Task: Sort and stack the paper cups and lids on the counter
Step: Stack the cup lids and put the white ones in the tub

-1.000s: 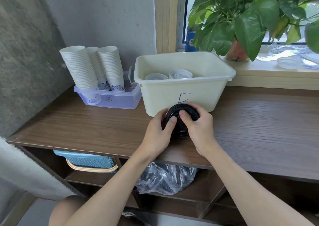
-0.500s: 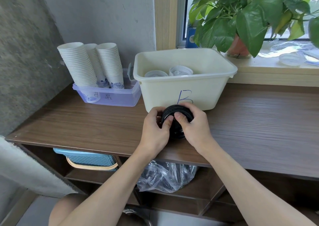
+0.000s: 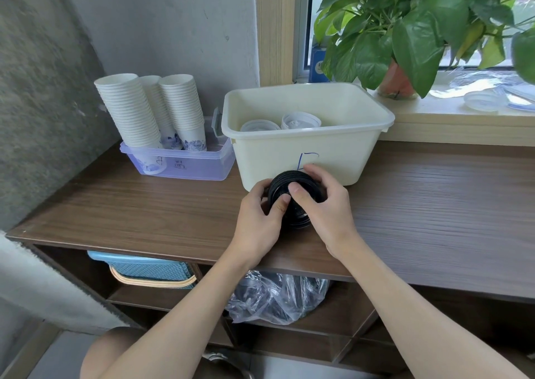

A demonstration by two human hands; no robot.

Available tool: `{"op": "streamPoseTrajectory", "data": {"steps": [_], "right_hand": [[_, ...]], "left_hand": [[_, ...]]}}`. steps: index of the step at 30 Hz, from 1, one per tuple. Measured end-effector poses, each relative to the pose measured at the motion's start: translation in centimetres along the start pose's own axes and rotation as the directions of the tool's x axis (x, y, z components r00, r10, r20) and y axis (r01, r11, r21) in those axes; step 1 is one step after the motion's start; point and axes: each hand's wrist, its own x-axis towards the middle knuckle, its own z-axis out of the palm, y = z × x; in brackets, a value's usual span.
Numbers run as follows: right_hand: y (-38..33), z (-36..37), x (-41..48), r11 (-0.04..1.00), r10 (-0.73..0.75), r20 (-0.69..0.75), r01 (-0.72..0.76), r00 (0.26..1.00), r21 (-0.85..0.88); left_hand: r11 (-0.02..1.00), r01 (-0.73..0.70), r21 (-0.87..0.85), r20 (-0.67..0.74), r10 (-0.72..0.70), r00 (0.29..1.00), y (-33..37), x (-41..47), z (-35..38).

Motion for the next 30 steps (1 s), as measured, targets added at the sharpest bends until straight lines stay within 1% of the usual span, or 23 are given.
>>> {"op": "streamPoseTrajectory", "data": {"steps": [2,4,6,9,13,15,20,26,28,30], "right_hand": [[0.0,0.0,0.1,1.0,0.018,0.028,-0.018,0.999,0.007],[0.0,0.0,0.2,1.0,0.001,0.03,-0.002,1.0,0.019],[0.0,0.0,0.2,1.0,-0.024,-0.002,0.024,1.0,0.015],[0.3,-0.2,0.2,1.0,-0.023,-0.058,0.024,0.998,0.007],[0.2,0.0,0.2,1.0,0.017,0.015,-0.017,1.0,-0.009],[0.1,0.0,0.2,1.0,0.009,0.048,-0.009,0.999,-0.011],[-0.2,-0.1,0.0,0.999,-0.022,0.063,0.025,0.998,-0.048],[-0.4,0.0,-0.1,0.996,-0.025,0.034,0.028,0.999,-0.087],[-0.7,-0.1,-0.2,0.996,-0.012,0.043,0.016,0.999,-0.093],[-1.4,-0.4,-0.4,0.993,-0.018,0.065,0.025,0.998,-0.116]], "left_hand": [[1.0,-0.01,0.01,-0.001,0.01,1.0,0.0,-0.1,0.1],[0.998,-0.05,0.033,0.004,0.05,0.999,0.1,-0.1,0.1],[0.994,-0.078,0.07,0.044,0.075,0.996,0.1,-0.1,0.1],[0.992,-0.07,0.103,0.085,0.061,0.994,0.1,0.1,0.0],[0.997,-0.053,0.052,0.018,0.052,0.998,-0.1,-0.1,0.1],[0.999,-0.036,0.027,0.001,0.036,0.999,-0.1,0.0,0.0],[1.0,-0.028,0.005,0.015,0.028,0.999,-0.1,0.1,0.1],[0.998,-0.042,0.051,0.008,0.042,0.999,0.1,0.0,0.1],[0.997,-0.04,0.058,0.024,0.038,0.999,0.5,-0.2,0.1],[0.998,-0.027,0.058,0.069,0.023,0.997,1.2,-0.4,-0.2]]}}
